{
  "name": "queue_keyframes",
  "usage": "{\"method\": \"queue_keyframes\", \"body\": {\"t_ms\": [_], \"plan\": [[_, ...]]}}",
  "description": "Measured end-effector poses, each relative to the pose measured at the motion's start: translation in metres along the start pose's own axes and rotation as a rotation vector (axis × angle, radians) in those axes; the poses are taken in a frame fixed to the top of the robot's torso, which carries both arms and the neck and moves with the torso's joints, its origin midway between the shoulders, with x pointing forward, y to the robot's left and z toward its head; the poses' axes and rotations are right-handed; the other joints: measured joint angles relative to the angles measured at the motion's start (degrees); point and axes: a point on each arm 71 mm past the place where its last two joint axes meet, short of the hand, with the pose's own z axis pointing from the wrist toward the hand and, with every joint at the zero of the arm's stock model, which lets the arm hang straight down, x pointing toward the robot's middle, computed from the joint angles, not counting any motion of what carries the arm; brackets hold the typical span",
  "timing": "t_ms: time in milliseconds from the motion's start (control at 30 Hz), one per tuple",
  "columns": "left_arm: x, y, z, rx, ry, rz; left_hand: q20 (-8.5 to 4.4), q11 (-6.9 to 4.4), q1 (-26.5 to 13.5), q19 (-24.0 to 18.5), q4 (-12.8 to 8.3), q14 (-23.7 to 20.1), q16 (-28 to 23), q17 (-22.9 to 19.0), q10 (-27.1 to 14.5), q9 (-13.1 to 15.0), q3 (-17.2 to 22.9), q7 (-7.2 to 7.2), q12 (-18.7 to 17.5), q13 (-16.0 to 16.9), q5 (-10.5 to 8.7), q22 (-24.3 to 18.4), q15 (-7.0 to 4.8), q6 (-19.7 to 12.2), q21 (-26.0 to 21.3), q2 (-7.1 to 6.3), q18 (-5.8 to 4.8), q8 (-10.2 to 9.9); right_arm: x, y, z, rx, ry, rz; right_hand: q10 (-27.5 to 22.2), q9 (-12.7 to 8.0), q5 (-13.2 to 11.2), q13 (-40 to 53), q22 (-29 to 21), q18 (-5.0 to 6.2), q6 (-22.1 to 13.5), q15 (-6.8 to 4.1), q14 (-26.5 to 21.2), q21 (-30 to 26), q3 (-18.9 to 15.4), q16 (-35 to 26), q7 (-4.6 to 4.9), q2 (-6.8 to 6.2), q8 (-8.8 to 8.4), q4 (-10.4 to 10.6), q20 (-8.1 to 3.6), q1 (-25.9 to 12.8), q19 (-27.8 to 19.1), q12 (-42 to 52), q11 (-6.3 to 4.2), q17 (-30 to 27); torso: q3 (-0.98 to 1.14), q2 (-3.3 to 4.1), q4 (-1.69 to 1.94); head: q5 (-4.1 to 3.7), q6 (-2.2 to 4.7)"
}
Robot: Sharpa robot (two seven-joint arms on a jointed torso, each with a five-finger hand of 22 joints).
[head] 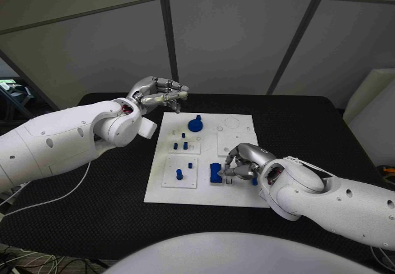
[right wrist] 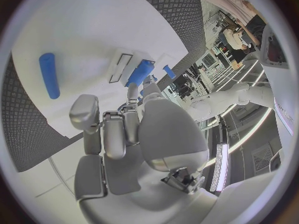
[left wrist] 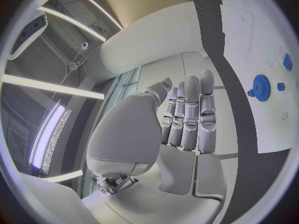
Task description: Assemble the parts on the task board
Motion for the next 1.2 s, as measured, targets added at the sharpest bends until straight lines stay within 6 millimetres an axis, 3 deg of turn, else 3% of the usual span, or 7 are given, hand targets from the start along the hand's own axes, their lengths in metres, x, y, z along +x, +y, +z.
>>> {"method": "queue_keyframes", "body": {"t_ms": [333, 433, 600, 700, 800, 933, 1200], "plan": [[0.000, 0.000, 0.000, 0.000, 0.000, 0.000, 0.00, 0.00, 0.0, 0.0, 0.0, 0.0, 0.0, 0.0, 0.0, 0.0, 0.0, 0.00, 0.0, 0.0, 0.00, 0.0, 0.00, 0.0, 0.0, 0.00, 0.00, 0.0, -0.001, -0.001, -0.002, -0.004, -0.001, -0.014, -0.2, 0.0, -0.3, 0.4, 0.0, 0.01, 0.0, -0.09, 0.1, 0.0, 0.3, 0.0, 0.00, -0.39, 0.00, -0.3, -0.19, 0.9, -0.2, 0.1, -0.21, 0.0, -0.02, -0.07, 0.00, -0.09, 0.00], [0.000, 0.000, 0.000, 0.000, 0.000, 0.000, 0.00, 0.00, 0.0, 0.0, 0.0, 0.0, 0.0, 0.0, 0.0, 0.0, 0.0, 0.00, 0.0, 0.0, 0.00, 0.0, 0.00, 0.0, 0.0, 0.00, 0.00, 0.0, -0.003, -0.005, -0.004, -0.005, -0.009, -0.012, -0.2, -0.4, -0.3, 0.4, -0.8, 0.01, -1.3, -0.09, 0.1, -0.3, 0.3, -0.5, 0.52, -0.95, -1.18, -0.3, -0.42, 0.4, -0.5, -1.0, -0.20, 0.0, -0.02, -0.07, -0.04, -0.10, 0.00], [-0.001, 0.000, -0.001, -0.001, -0.002, 0.001, 0.00, 0.01, 0.0, 0.0, 0.0, 0.0, 0.0, -0.1, 0.0, 0.2, 0.0, 0.00, 0.4, 0.0, 0.00, -0.1, 0.00, 0.0, -0.4, 0.00, 0.00, 0.2, -0.012, -0.025, -0.015, 0.006, -0.022, 0.031, -2.5, -3.1, 1.7, 1.2, -3.1, 0.00, -4.5, 1.07, 0.0, -2.2, 1.2, -1.8, 2.59, -1.16, -6.19, 0.1, 0.69, 0.2, -2.1, -4.3, 1.72, 0.0, -0.02, -0.08, -0.08, -0.21, 0.00], [-0.002, 0.000, -0.001, -0.001, -0.003, 0.001, 0.00, 0.01, 0.0, 0.0, 0.0, 0.0, 0.0, -0.1, 0.0, 0.2, 0.0, 0.00, 0.4, 0.0, 0.00, -0.1, 0.00, 0.0, -0.4, 0.00, 0.00, 0.2, -0.020, -0.041, -0.024, 0.025, -0.025, 0.069, -3.6, -6.4, 2.0, 1.0, -3.7, 0.00, -4.2, 1.87, 0.0, -2.5, 2.1, -2.2, 3.79, -1.46, -11.13, 0.2, 1.40, 0.5, -2.8, -6.7, 2.53, 0.0, -0.02, -0.10, -0.12, -0.40, 0.00], [-0.002, 0.000, -0.001, -0.001, -0.002, 0.001, 0.00, 0.01, 0.0, 0.0, 0.0, 0.0, 0.0, -0.1, 0.0, 0.2, 0.0, 0.00, 0.4, 0.0, 0.00, -0.1, 0.00, 0.0, -0.4, 0.00, 0.00, 0.2, -0.026, -0.056, -0.032, 0.053, -0.030, 0.093, -3.7, -8.6, 2.0, -1.9, -3.9, 0.00, -2.4, 1.87, 0.0, -2.9, 2.4, -2.2, 3.88, -1.46, -14.12, 0.5, 1.66, 0.5, -2.7, -7.3, 2.67, 0.0, -0.03, -0.13, -0.21, -0.81, 0.00], [-0.001, 0.000, -0.002, -0.001, 0.001, 0.000, 0.00, 0.01, 0.0, 0.0, 0.0, 0.0, 0.0, -0.1, 0.0, 0.2, 0.0, 0.00, 0.4, 0.0, 0.00, -0.1, 0.00, 0.0, -0.4, 0.00, 0.00, 0.2, -0.031, -0.072, -0.038, 0.092, -0.039, 0.104, -3.8, -9.4, 3.5, -9.6, -3.5, 0.00, -0.5, 1.87, 0.0, -2.9, 2.1, -2.2, 3.59, -2.50, -14.72, 1.5, 1.87, -0.7, -2.5, -7.2, 2.75, 0.0, -0.09, -0.13, -0.32, -1.20, 0.00], [0.000, 0.000, -0.001, -0.001, 0.003, -0.001, 0.00, 0.01, 0.0, 0.0, 0.0, 0.0, 0.0, -0.1, 0.0, 0.1, 0.0, 0.00, 0.4, 0.0, 0.00, -0.1, 0.00, 0.0, -0.4, 0.00, 0.00, 0.2, -0.030, -0.082, -0.040, 0.143, -0.043, 0.091, -3.0, -8.9, 9.6, -9.0, -2.8, 0.01, 1.8, 1.86, 0.0, -2.4, 1.4, -2.0, 2.57, -3.10, -14.25, 2.6, 1.54, -2.1, -2.1, -6.3, 1.92, 0.0, -0.06, -0.08, -0.41, -2.04, 0.00]]}}
